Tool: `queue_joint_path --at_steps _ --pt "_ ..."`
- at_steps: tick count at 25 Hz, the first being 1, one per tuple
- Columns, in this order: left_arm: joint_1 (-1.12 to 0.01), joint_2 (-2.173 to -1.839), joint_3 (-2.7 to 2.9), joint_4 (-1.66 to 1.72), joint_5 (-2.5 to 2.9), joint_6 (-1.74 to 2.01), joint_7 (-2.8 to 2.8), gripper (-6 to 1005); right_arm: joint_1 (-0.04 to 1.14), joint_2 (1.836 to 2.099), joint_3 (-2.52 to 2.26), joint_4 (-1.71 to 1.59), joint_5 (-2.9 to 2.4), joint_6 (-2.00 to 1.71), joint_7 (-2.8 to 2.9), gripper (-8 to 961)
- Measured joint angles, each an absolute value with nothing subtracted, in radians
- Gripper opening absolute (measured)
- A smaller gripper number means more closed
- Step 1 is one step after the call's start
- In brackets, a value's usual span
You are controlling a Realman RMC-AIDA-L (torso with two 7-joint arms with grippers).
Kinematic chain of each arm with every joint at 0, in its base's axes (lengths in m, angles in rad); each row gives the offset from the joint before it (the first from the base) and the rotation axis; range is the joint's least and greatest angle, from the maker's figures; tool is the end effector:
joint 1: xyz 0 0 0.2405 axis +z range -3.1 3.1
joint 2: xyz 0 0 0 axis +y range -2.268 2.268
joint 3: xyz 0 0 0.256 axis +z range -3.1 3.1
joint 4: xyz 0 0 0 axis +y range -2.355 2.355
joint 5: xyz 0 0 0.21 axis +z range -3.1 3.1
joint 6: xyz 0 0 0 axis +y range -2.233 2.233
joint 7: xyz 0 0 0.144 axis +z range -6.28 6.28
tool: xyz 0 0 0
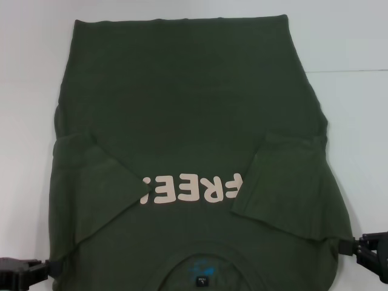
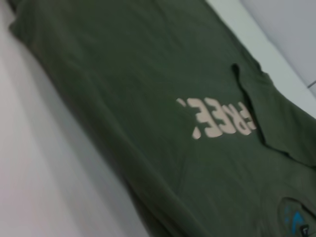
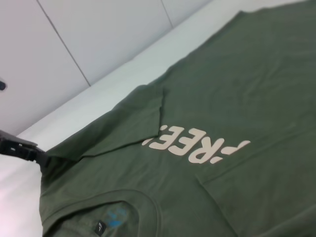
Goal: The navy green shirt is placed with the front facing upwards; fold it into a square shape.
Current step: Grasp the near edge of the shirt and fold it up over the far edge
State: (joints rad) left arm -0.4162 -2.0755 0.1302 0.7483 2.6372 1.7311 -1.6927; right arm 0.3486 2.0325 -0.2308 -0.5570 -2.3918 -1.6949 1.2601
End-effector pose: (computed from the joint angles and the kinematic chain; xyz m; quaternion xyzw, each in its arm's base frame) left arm -0.3649 0.2409 0.0330 -0.8346 -0.5162 -0.1507 0.1197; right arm 0.3617 0.2354 0.0204 -0.8997 0.3450 0.2159 0.1577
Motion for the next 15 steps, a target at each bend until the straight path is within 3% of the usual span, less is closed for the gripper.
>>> queue_joint_path --at_steps 15 --pt "-0.366 -2.083 0.059 0.729 2.584 1.801 -1.416 59 0.275 2.022 -0.131 -0.514 -2.390 -1.766 1.071 26"
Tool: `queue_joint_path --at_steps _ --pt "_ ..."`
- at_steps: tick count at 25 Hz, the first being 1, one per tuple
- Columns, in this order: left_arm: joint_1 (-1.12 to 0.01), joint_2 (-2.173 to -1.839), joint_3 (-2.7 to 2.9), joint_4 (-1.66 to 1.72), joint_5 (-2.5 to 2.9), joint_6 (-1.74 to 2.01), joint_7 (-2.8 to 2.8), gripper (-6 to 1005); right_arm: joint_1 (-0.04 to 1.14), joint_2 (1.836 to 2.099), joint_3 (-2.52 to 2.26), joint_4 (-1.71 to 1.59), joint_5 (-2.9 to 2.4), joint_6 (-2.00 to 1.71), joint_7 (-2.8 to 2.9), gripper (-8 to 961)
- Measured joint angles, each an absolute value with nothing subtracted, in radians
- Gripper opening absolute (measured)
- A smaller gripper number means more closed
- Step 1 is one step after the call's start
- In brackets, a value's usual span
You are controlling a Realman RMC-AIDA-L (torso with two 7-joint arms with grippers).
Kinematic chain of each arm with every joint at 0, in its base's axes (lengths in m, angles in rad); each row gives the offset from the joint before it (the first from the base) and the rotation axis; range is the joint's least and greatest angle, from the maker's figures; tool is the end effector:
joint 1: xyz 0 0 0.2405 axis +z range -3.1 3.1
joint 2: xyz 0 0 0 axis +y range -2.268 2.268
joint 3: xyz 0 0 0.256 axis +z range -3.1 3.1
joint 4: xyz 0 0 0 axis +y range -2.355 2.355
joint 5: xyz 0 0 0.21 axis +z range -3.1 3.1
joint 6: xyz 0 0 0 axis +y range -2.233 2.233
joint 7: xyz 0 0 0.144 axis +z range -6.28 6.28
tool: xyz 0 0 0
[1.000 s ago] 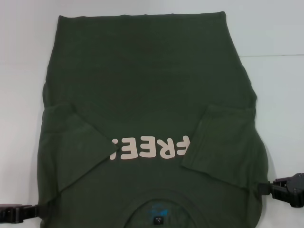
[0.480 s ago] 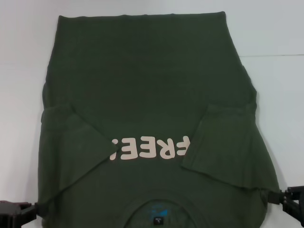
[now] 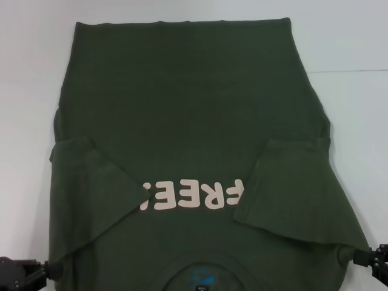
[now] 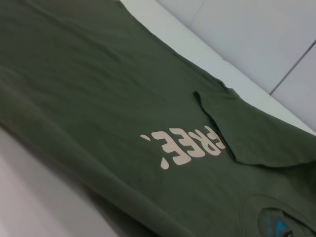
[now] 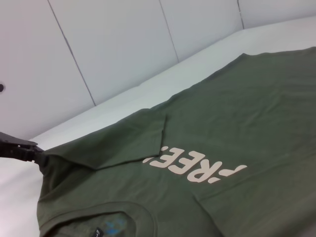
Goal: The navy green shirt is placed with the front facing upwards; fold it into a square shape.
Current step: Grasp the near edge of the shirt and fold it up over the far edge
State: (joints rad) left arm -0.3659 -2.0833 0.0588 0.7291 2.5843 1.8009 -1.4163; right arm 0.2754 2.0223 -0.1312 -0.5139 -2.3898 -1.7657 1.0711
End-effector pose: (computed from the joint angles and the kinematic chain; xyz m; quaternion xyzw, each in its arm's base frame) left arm -0.3647 0.2208 0.0330 -0.8741 -0.4203 -0.1968 0.1437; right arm 0.3715 0.2043 0.0258 -0.8994 0.3022 0.2496 0.1933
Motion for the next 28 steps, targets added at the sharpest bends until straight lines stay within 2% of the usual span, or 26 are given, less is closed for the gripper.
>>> queue_joint_path --at_steps 12,17,28 --pt "-0.285 -2.083 -0.007 0.764 2.590 1.961 -1.181 68 0.219 2.010 -0.028 -0.514 -2.390 -1.819 0.998 26" --pt "-0.235 -2.093 -0.013 0.787 2.592 1.983 -1.104 72 0.169 2.020 0.001 -0.514 -2.390 -1.861 0.932 26" --pt "-0.224 -2.091 -0.028 0.801 2.595 2.013 -1.052 81 0.056 2.018 0.086 -0.522 -2.390 -1.930 0.851 26"
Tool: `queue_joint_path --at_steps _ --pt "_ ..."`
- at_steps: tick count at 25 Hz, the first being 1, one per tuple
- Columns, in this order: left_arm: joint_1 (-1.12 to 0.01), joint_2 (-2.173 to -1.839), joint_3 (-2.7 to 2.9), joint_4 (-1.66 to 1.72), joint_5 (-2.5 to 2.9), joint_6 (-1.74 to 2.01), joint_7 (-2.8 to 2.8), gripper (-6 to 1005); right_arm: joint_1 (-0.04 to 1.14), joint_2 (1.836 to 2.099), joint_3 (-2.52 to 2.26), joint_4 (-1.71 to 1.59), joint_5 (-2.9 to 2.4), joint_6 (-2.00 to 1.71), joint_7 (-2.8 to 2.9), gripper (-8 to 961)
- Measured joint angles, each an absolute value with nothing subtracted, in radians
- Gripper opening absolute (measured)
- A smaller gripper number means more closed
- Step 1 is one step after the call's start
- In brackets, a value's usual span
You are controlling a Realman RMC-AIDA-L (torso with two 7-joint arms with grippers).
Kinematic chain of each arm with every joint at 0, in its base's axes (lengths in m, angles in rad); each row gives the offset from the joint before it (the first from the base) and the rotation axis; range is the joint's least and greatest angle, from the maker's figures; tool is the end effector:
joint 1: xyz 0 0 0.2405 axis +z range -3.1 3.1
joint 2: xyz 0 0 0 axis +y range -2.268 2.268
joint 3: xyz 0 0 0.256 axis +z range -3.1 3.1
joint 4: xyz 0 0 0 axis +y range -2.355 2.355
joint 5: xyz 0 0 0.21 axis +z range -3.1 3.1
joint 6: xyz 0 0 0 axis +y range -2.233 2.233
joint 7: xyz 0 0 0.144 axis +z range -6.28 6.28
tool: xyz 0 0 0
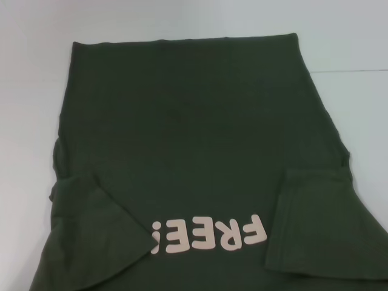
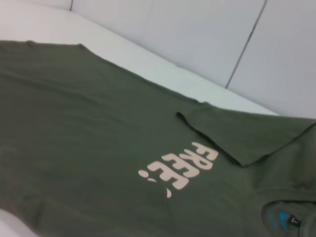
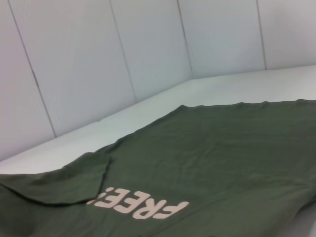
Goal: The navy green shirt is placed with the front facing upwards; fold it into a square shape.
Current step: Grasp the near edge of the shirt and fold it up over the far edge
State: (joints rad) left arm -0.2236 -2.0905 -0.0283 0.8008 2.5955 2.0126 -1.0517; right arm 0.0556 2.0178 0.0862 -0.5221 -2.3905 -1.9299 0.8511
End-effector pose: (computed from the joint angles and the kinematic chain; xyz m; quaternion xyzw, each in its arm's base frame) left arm -0.3719 0.1530 0.0493 -0.9125 -0.3032 -0.2172 0.1683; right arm 0.3949 0.1143 0.0507 -0.8627 0.2899 0.2830 0.3027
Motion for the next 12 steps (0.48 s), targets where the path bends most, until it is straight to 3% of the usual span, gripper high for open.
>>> queue_joint_path --at_steps 4,12 --pt "-0.228 -2.086 -0.034 0.805 2.589 2.016 -1.040 84 0.047 2.021 0.108 -0.511 -2.390 -1.909 0.831 26" --pt "-0.283 -2.077 -0.063 0.762 2.531 1.999 -1.040 90 0.150 2.033 0.123 -0.502 -2.394 -1.873 0.864 26"
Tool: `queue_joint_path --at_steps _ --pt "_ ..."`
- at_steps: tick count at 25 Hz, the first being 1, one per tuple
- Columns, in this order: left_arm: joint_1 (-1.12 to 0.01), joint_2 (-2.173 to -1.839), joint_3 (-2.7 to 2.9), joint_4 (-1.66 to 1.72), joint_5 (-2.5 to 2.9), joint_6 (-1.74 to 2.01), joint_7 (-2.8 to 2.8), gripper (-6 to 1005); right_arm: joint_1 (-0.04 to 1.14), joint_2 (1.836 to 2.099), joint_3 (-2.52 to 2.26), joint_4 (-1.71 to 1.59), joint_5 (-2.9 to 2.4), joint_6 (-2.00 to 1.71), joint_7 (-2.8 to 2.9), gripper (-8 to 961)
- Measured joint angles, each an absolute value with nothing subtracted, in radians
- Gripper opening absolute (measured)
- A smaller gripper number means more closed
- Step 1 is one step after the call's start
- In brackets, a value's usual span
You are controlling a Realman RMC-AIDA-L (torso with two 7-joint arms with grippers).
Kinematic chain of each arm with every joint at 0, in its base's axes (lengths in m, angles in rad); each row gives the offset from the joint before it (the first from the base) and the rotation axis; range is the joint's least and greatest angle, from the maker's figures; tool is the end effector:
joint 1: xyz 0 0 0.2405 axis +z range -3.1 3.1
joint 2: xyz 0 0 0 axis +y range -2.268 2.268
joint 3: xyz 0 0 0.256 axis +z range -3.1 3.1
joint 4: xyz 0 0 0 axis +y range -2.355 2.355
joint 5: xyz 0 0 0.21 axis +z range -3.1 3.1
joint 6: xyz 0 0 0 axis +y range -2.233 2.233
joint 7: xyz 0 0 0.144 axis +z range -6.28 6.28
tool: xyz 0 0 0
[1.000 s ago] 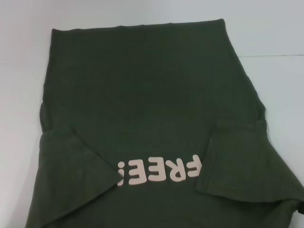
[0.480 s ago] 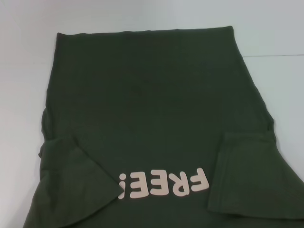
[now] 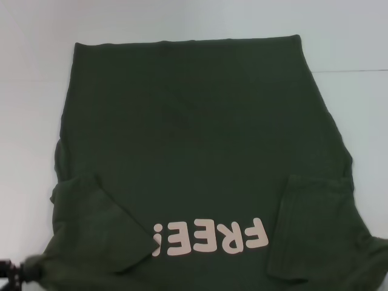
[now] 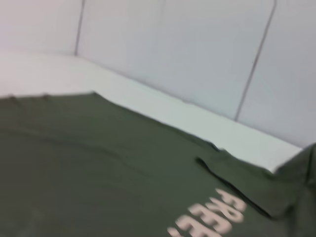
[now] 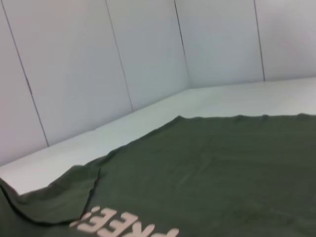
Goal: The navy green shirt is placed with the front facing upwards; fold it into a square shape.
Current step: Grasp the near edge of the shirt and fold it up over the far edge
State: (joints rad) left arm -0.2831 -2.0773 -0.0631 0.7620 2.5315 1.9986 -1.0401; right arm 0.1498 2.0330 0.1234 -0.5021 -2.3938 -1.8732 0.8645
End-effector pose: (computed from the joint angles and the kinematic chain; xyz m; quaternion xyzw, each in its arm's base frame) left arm -0.3623 0.1817 0.0545 -0.9094 -0.2666 -0.2498 0.1988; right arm 0.3868 0.1532 0.0427 -0.8611 0.2752 0.2955 0.3089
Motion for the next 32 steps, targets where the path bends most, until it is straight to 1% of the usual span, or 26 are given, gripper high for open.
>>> queue_joint_path --at_steps 5,8,20,27,32 --pt "-0.301 -2.072 -0.075 0.736 2.457 1.963 -1.053 94 0.209 2.016 0.154 -0.502 -2.391 -1.870 0.911 26" --pt "-0.300 -2.072 -0.085 0.703 2.416 1.903 -1.068 96 0.229 2.011 0.181 -0.502 -2.391 -1.858 0.920 26" --pt "-0.292 -2.072 -0.154 0.660 2.364 1.849 -1.063 106 0.266 2.005 0.203 -0.471 -2.378 -1.777 0.934 26" --pt "-0.338 -2.067 -0.155 0.601 2.325 1.739 -1.070 111 0.318 2.002 0.207 -0.455 -2.369 -1.692 0.977 25" --pt "-0.394 -2.062 -0.151 0.546 2.283 1.620 -1.072 115 0.388 1.995 0.198 -0.451 -2.355 -1.602 1.060 25"
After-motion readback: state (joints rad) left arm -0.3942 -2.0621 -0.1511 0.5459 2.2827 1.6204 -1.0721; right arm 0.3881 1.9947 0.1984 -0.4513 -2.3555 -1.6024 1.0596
